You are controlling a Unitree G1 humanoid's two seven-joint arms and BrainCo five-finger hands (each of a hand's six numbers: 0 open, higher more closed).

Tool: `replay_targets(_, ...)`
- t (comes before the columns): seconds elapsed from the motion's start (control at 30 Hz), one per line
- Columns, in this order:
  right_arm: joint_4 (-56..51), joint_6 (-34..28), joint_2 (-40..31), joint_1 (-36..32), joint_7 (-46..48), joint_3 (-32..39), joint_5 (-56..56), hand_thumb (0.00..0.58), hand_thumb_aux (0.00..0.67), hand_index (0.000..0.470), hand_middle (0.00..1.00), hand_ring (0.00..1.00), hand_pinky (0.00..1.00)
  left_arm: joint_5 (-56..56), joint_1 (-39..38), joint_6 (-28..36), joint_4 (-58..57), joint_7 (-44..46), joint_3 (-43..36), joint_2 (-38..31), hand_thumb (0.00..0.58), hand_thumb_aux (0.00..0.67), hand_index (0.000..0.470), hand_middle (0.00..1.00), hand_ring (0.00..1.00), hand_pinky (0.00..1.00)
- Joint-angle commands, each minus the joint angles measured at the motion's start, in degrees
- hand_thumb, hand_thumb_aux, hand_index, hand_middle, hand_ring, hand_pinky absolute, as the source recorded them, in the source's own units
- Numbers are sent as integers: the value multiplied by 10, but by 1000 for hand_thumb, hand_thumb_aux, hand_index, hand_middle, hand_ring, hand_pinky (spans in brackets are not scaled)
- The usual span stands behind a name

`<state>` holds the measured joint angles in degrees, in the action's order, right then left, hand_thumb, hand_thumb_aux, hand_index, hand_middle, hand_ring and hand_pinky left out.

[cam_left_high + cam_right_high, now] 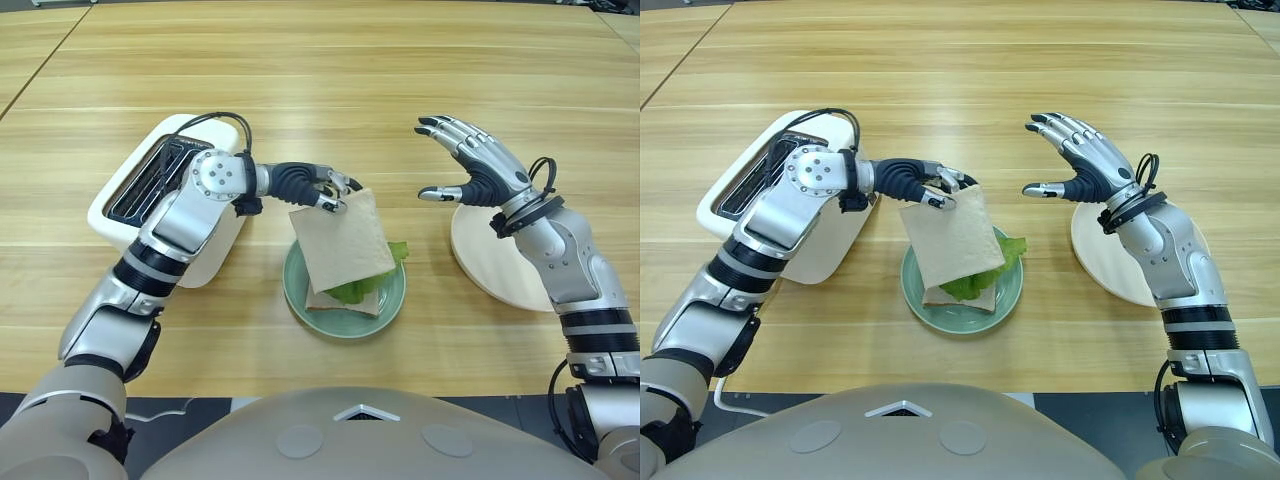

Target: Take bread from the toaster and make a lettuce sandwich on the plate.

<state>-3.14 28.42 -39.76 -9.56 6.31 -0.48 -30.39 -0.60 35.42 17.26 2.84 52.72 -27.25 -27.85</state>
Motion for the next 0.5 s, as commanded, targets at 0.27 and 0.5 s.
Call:
replay_targets(0.27,45,15,1,6,55,5,96,0,0,0,0,0,0,-92,27,-158,-200,-5,-73,78,580,670,470,0,0,0)
replay_targets(0.5,239,4,-35,106,233,41,408,0,0,0,0,0,0,-132,43,-253,-315,-28,-69,99,580,670,470,0,0,0)
